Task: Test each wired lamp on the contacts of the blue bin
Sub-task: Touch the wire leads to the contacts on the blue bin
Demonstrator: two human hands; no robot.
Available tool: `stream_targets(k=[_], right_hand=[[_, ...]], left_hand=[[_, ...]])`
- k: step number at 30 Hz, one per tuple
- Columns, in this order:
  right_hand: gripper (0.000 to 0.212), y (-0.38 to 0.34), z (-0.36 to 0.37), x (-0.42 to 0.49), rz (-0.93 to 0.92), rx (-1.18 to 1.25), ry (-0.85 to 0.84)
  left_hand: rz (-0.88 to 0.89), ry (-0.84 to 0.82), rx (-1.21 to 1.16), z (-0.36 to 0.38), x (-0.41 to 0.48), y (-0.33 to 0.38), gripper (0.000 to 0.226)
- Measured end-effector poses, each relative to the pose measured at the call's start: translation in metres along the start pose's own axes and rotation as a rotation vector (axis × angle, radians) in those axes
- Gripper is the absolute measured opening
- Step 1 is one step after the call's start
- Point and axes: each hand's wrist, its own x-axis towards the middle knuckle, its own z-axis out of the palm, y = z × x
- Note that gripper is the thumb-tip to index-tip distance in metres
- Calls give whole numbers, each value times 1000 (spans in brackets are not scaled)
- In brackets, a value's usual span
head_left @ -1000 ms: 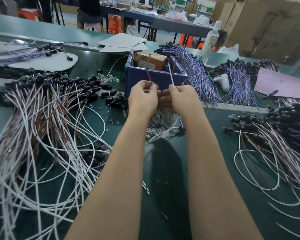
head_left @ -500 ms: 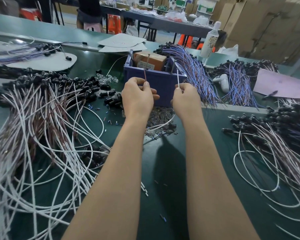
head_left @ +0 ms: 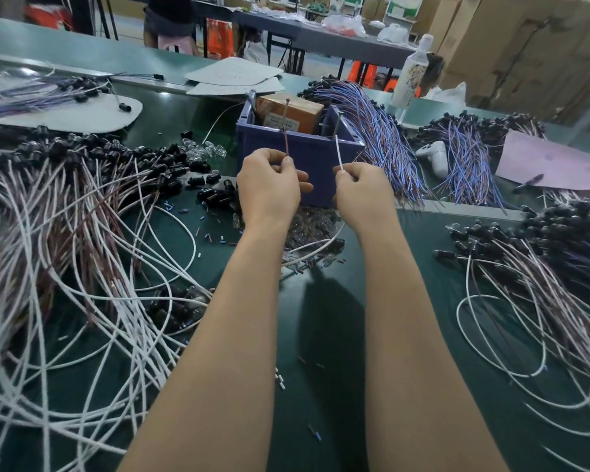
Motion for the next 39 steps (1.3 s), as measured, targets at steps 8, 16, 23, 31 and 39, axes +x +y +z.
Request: stream_targets(k=[8,16,23,31,39], right_hand=[[29,1,-3,-1,-42,7,-14],[24,4,-6,0,10,99,-42],[27,4,-8,0,21,77,-32],[25,5,-8,1,15,81,-6],[24,5,-6,3,-1,79,-39]], left_hand=[[-8,-18,-26,-2,1,-3,8],[-10,-31,-30,-3,2,-2,9],[-35,-15,-61,-3,-1,-4,8],[-43,18,-117,-2,1,1,8],[-25,-12,-107,1,3,1,9]])
